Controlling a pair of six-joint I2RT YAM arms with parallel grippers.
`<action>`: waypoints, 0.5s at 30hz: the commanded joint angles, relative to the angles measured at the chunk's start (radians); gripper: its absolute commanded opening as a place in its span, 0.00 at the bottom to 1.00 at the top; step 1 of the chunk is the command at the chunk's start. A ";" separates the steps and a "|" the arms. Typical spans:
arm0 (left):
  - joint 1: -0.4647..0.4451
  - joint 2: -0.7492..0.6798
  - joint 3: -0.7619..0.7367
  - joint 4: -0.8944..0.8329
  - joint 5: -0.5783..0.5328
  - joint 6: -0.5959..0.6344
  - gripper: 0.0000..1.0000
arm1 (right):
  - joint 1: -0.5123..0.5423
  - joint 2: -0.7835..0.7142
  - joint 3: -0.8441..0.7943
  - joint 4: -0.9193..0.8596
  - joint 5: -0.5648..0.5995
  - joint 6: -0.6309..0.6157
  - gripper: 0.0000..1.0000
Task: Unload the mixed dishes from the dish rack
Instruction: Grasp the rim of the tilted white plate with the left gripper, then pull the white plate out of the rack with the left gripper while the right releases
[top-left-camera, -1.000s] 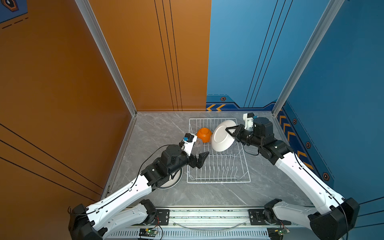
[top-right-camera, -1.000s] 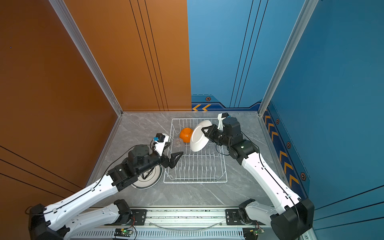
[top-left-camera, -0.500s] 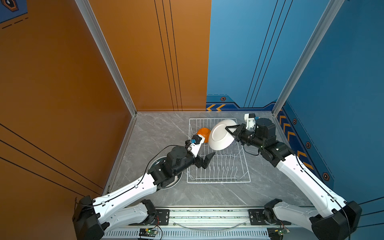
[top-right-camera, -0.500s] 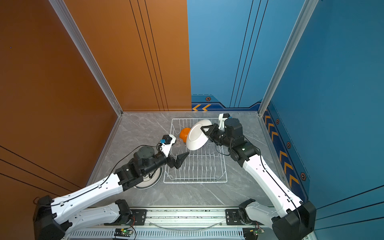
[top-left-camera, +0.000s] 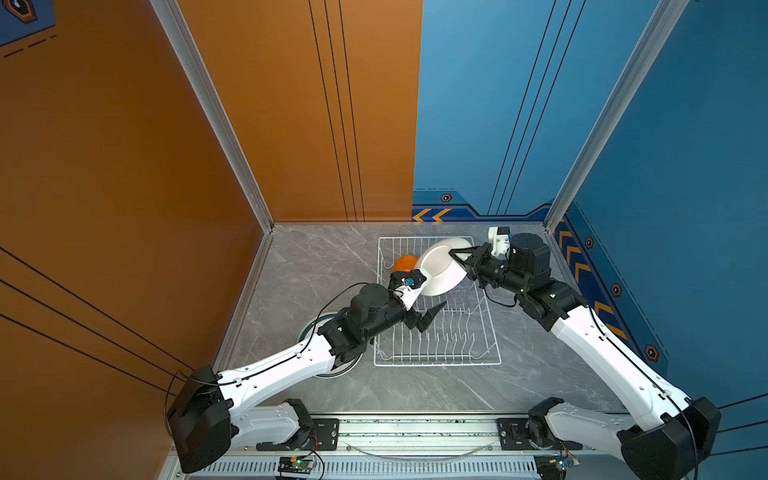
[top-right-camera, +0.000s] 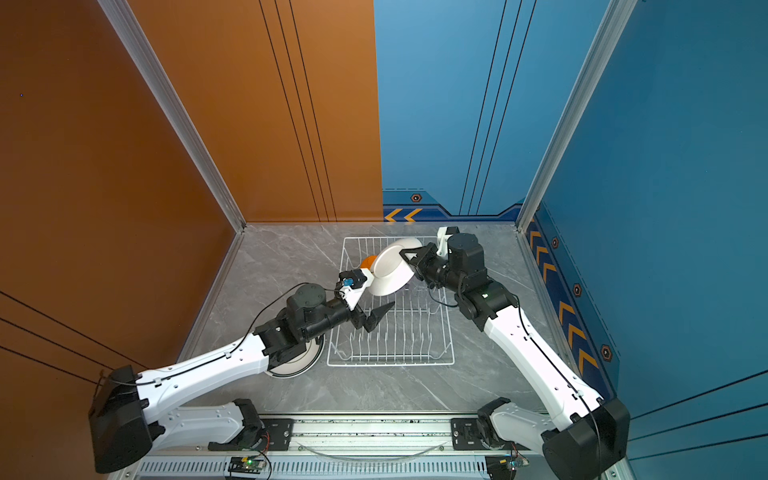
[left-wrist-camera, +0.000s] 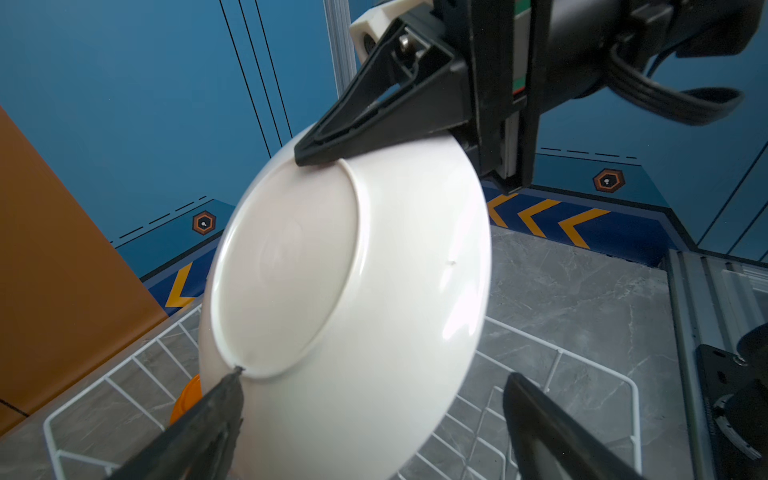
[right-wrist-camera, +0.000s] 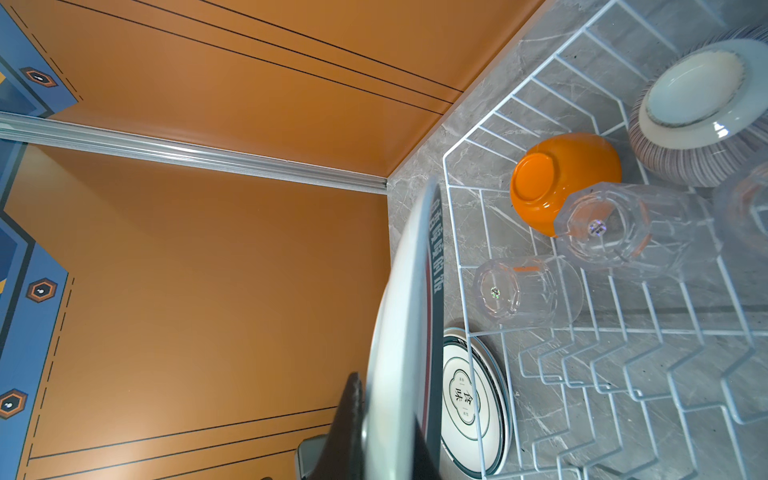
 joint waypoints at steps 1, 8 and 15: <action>-0.016 0.033 0.044 0.080 -0.060 0.116 0.98 | 0.005 0.000 0.045 0.003 0.006 0.034 0.00; -0.054 0.107 0.090 0.110 -0.196 0.330 0.74 | -0.020 0.000 0.048 -0.046 0.008 0.102 0.00; -0.064 0.146 0.092 0.148 -0.233 0.394 0.57 | -0.025 -0.002 0.045 -0.067 0.001 0.127 0.00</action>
